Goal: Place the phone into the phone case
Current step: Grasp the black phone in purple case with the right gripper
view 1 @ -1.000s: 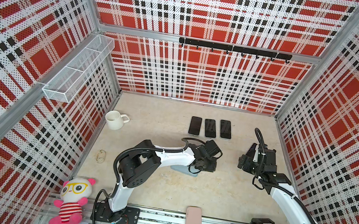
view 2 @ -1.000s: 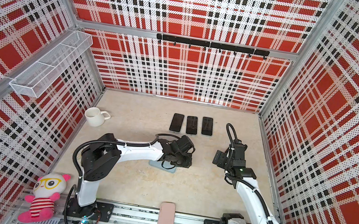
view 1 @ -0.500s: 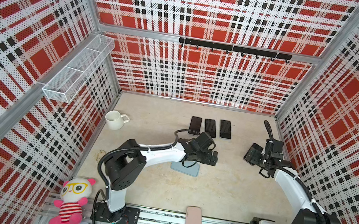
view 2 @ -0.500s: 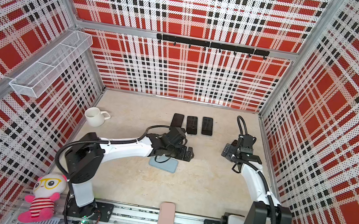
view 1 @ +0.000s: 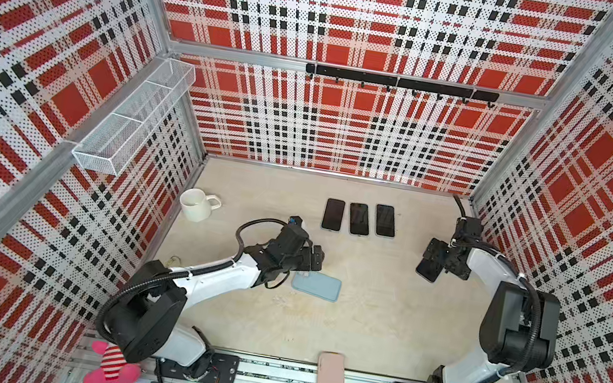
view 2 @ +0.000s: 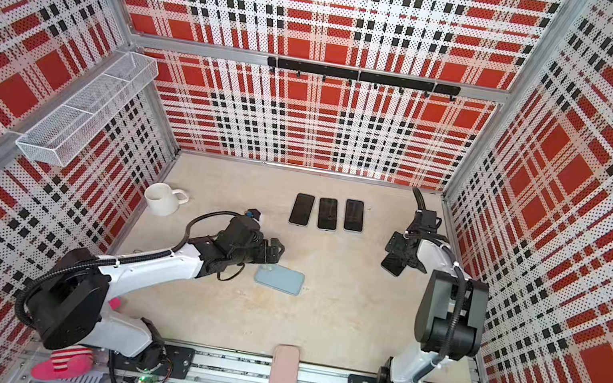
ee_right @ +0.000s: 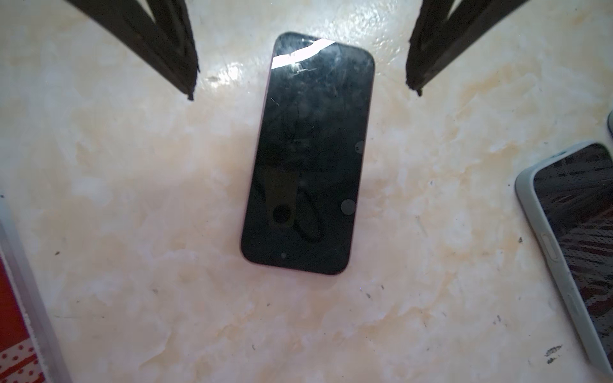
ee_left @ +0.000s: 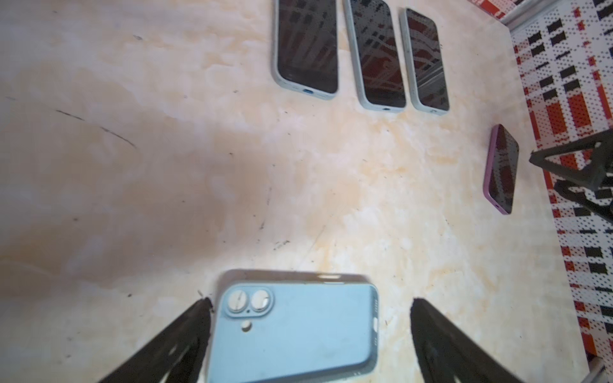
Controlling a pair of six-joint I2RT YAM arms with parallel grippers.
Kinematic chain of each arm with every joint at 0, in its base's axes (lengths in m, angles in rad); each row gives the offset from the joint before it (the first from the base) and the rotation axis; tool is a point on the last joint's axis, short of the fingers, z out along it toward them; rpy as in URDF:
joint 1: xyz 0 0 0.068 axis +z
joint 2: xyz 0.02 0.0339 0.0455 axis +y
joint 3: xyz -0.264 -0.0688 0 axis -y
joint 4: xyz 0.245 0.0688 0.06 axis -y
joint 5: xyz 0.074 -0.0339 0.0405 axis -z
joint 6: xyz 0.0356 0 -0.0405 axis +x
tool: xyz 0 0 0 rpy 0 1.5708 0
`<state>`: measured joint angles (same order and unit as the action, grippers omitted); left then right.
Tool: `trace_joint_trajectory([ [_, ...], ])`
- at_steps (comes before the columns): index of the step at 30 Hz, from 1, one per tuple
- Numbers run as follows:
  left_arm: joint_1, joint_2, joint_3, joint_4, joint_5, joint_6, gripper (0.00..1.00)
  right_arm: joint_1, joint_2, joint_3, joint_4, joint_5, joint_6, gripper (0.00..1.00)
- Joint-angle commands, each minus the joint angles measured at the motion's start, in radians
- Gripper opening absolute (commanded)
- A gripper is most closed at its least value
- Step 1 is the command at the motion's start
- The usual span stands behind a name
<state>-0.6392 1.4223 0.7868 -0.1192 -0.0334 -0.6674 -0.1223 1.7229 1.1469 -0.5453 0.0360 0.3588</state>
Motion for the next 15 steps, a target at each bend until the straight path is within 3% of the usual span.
trace_joint_trajectory([
  [1,0.022,-0.019,-0.01,0.058,0.019,0.024,0.95,-0.006,0.058,0.039,-0.036,-0.045,0.018,1.0],
  [15,0.029,0.035,0.002,0.076,0.054,0.02,0.95,0.021,0.17,0.025,-0.023,0.024,0.073,0.98],
])
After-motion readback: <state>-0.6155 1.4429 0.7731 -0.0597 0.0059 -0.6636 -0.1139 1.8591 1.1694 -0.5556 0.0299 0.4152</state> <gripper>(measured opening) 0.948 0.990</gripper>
